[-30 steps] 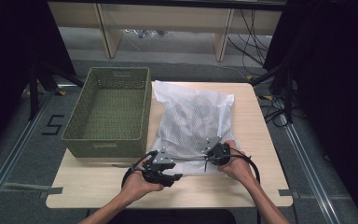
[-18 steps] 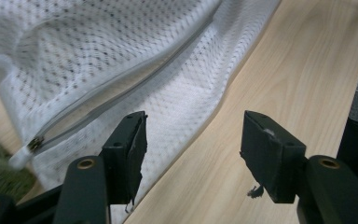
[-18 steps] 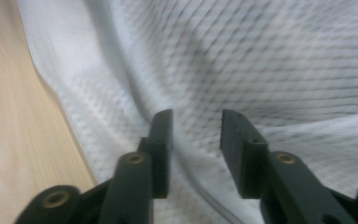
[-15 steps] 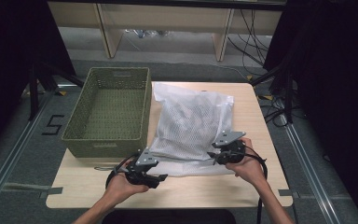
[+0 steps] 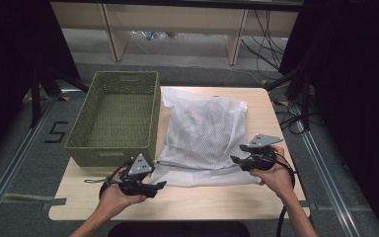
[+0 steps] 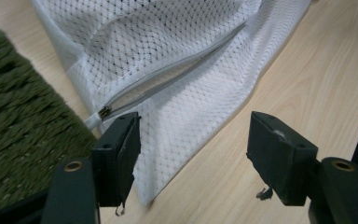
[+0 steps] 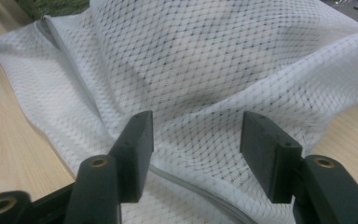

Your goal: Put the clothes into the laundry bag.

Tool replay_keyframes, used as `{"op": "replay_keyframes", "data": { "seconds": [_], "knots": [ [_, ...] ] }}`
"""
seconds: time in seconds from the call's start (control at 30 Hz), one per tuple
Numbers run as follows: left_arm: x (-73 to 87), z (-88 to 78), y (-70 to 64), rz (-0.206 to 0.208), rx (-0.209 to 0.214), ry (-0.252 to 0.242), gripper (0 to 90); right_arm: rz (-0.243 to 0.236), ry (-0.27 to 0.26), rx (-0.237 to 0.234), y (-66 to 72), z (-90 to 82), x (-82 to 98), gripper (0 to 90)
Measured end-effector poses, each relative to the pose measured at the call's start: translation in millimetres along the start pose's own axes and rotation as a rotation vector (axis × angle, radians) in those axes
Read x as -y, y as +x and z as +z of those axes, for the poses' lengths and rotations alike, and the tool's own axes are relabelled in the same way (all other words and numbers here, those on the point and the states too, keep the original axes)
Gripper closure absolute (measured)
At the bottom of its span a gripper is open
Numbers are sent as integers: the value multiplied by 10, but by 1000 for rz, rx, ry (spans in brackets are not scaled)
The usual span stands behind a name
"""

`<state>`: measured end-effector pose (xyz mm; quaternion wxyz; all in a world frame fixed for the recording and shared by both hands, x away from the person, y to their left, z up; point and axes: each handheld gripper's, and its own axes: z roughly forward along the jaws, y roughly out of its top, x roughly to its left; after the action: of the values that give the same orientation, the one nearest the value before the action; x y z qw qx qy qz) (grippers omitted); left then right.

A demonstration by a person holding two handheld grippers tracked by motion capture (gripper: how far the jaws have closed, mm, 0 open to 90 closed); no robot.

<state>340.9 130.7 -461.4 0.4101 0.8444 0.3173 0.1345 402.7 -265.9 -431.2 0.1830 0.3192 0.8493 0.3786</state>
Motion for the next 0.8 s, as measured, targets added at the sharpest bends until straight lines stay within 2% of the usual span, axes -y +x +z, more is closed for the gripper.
{"op": "replay_keyframes", "data": {
  "seconds": [0.1,0.13,0.17,0.2,0.23,0.27,0.3,0.37,0.47,0.5,0.57,0.6,0.63,0.73,0.8],
  "knots": [
    [22,-51,28,-16,-3,-13,342,35,-10,10,-16,-39,24,441],
    [28,-71,38,-14,-9,-15,340,10,-21,22,-35,-45,35,441],
    [28,-71,38,-14,-9,-15,338,27,-20,22,-33,-54,44,440],
    [43,-101,57,-27,-7,-16,336,26,-18,24,-38,-59,54,439],
    [52,-116,65,-25,-24,-18,333,16,-18,24,-44,-64,61,437],
    [63,-127,75,-29,-17,-25,331,34,-17,15,-40,-65,68,436],
    [71,-143,81,-29,-27,-24,325,48,-9,16,-33,-82,73,434],
    [83,-155,97,-27,-30,-24,314,33,-22,28,-45,-87,76,432],
    [127,-213,134,-45,-25,-31,298,49,-29,40,-46,-126,91,420],
    [127,-213,134,-45,-25,-31,294,40,-31,45,-55,-134,100,417],
    [165,-242,150,-58,-38,-41,284,60,-30,59,-41,-147,116,414],
    [180,-249,161,-57,-28,-49,278,52,-32,55,-53,-146,125,412],
    [193,-262,162,-63,-43,-47,275,55,-31,56,-48,-147,134,411],
    [219,-285,195,-65,-40,-41,252,60,-34,64,-44,-149,162,408],
    [255,-317,214,-79,-48,-56,249,66,-31,61,-31,-154,176,406]
  ]
}}
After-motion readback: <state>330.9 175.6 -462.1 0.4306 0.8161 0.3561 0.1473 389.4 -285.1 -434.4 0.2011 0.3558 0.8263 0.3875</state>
